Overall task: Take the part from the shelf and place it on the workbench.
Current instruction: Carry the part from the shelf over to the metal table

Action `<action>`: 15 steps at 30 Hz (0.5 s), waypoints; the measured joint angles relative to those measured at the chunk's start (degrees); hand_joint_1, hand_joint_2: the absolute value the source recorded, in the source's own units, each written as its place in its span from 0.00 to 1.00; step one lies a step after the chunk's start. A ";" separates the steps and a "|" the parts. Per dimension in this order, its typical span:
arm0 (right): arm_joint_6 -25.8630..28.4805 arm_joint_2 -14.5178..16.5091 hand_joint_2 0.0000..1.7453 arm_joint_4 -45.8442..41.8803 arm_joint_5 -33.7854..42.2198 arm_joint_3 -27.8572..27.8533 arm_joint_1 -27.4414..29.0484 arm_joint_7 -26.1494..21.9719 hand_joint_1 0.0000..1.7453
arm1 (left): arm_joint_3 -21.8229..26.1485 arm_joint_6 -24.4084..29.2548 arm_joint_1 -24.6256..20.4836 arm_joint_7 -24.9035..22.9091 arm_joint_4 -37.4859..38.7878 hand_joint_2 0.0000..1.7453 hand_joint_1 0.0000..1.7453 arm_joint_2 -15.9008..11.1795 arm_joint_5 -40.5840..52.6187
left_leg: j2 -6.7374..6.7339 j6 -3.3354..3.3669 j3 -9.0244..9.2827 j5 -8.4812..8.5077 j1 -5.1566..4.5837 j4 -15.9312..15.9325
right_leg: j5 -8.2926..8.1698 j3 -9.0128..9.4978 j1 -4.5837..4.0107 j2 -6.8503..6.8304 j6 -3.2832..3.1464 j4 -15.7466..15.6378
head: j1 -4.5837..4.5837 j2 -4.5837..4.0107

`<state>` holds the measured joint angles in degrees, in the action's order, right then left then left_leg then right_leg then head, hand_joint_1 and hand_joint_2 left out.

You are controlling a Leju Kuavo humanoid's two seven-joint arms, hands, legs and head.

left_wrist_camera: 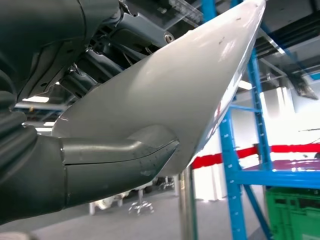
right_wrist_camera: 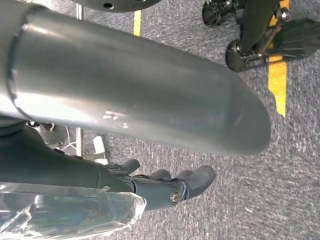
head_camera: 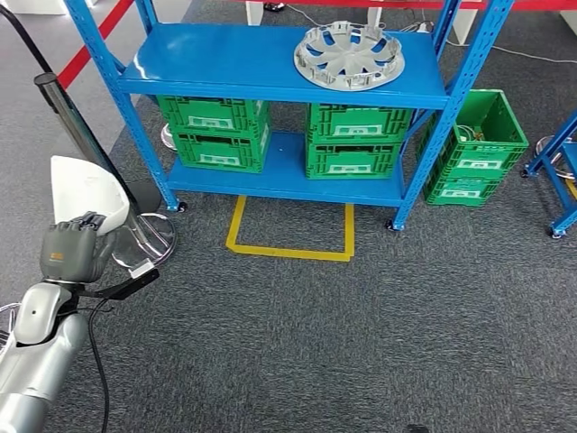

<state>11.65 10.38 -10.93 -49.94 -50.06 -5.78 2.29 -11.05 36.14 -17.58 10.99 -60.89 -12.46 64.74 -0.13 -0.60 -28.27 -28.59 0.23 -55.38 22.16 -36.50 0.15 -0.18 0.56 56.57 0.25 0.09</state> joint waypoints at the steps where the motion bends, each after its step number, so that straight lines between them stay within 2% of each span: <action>1: 0.00 0.00 0.00 0.00 0.00 -0.01 0.06 0.00 0.00 | 0.03 -0.01 -0.02 0.00 0.00 1.00 1.00 0.03 0.00 | -0.09 0.42 -0.38 0.55 0.01 0.12 | 0.13 -0.27 0.07 0.02 0.38 0.01 | -0.02 0.00; 2: 0.00 0.00 0.00 0.00 0.00 -0.02 0.13 0.01 0.00 | 0.06 -0.02 -0.07 0.00 0.00 1.00 1.00 0.07 0.00 | -0.20 0.94 -0.80 1.13 0.07 0.29 | 1.17 -0.80 0.11 0.06 0.69 0.67 | -0.12 0.00; 3: 0.00 0.00 0.00 0.00 -0.01 -0.03 0.18 0.01 0.00 | 0.09 -0.03 -0.11 0.00 0.00 1.00 1.00 0.11 0.00 | -0.31 1.41 -1.34 1.77 0.16 0.46 | 3.25 -1.63 0.12 0.09 0.94 2.52 | -0.26 0.00; 5: -0.01 0.00 0.00 0.01 -0.01 -0.04 0.19 0.01 0.00 | 0.13 -0.03 -0.12 0.00 0.00 1.00 1.00 0.19 0.01 | -0.41 2.00 -2.72 2.93 0.08 0.41 | 8.75 -3.95 0.17 0.11 1.22 9.75 | -0.48 0.00; 6: -0.01 0.00 0.00 0.02 -0.01 -0.04 0.19 0.01 0.00 | 0.14 -0.03 -0.08 0.00 0.00 1.00 1.00 0.22 0.02 | -0.43 2.08 -3.50 3.52 -0.01 0.33 | 10.66 -4.82 0.19 0.10 1.34 13.69 | -0.51 0.00; 7: -0.02 0.00 0.00 0.02 -0.01 -0.05 0.18 0.01 0.00 | 0.14 -0.03 -0.04 0.00 0.00 1.00 1.00 0.26 0.02 | -0.43 2.08 -4.27 4.08 -0.09 0.24 | 11.29 -5.03 0.20 0.10 1.40 16.35 | -0.52 0.00; 8: -0.02 0.00 0.00 0.02 -0.01 -0.05 0.18 0.02 0.00 | 0.14 -0.03 0.00 0.00 0.00 1.00 1.00 0.28 0.02 | -0.44 2.04 -5.02 4.59 -0.16 0.15 | 10.69 -4.26 0.20 0.10 1.39 16.97 | -0.52 0.00; 9: -0.02 0.00 0.00 0.01 -0.01 -0.06 0.16 0.02 0.00 | 0.15 -0.03 0.02 0.00 0.00 1.00 1.00 0.30 0.02 | -0.43 1.95 -5.73 5.06 -0.21 0.04 | 9.30 -2.44 0.20 0.10 1.28 15.43 | -0.53 0.00; 10: -0.02 0.00 0.00 0.01 -0.01 -0.06 0.12 0.02 0.00 | 0.16 -0.03 0.03 0.00 0.00 1.00 1.00 0.31 0.02 | -0.41 1.84 -6.33 5.49 -0.26 -0.11 | 7.77 0.26 0.17 0.11 1.05 12.08 | -0.54 0.00; 12: -0.01 -0.02 0.00 -0.02 -0.01 -0.06 -0.08 0.00 0.00 | 0.21 -0.03 0.01 0.00 0.00 1.00 1.00 0.30 0.02 | -0.41 1.43 -7.35 6.32 -0.44 -0.40 | 6.96 6.15 0.01 0.13 0.48 3.68 | -0.49 0.00; 13: 0.00 -0.03 0.00 -0.03 -0.01 -0.06 -0.16 -0.01 0.00 | 0.24 -0.03 -0.03 0.00 0.00 1.00 1.00 0.29 0.02 | -0.44 1.17 -7.70 6.84 -0.48 -0.48 | 7.18 7.91 -0.10 0.16 0.24 0.82 | -0.48 0.00; 14: 0.01 -0.04 0.00 -0.04 -0.01 -0.06 -0.20 -0.02 0.00 | 0.26 -0.03 -0.06 0.00 0.00 1.00 1.00 0.29 0.02 | -0.48 0.87 -8.00 7.40 -0.47 -0.44 | 7.52 8.69 -0.24 0.19 0.07 -0.72 | -0.47 0.00; 15: 0.01 -0.04 0.00 -0.04 -0.01 -0.06 -0.17 -0.01 0.00 | 0.27 -0.03 -0.05 0.00 0.00 1.00 1.00 0.30 0.02 | -0.50 0.55 -8.19 8.00 -0.41 -0.35 | 7.24 8.57 -0.29 0.21 -0.13 -1.17 | -0.44 0.00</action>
<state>11.66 10.34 -10.97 -49.95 -50.12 -5.96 2.29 -10.78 36.11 -17.64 10.99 -60.89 -12.16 64.76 -0.63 -0.05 -36.45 -20.58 -0.18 -55.74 29.40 -27.93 -0.14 0.02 0.43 55.40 -0.20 0.09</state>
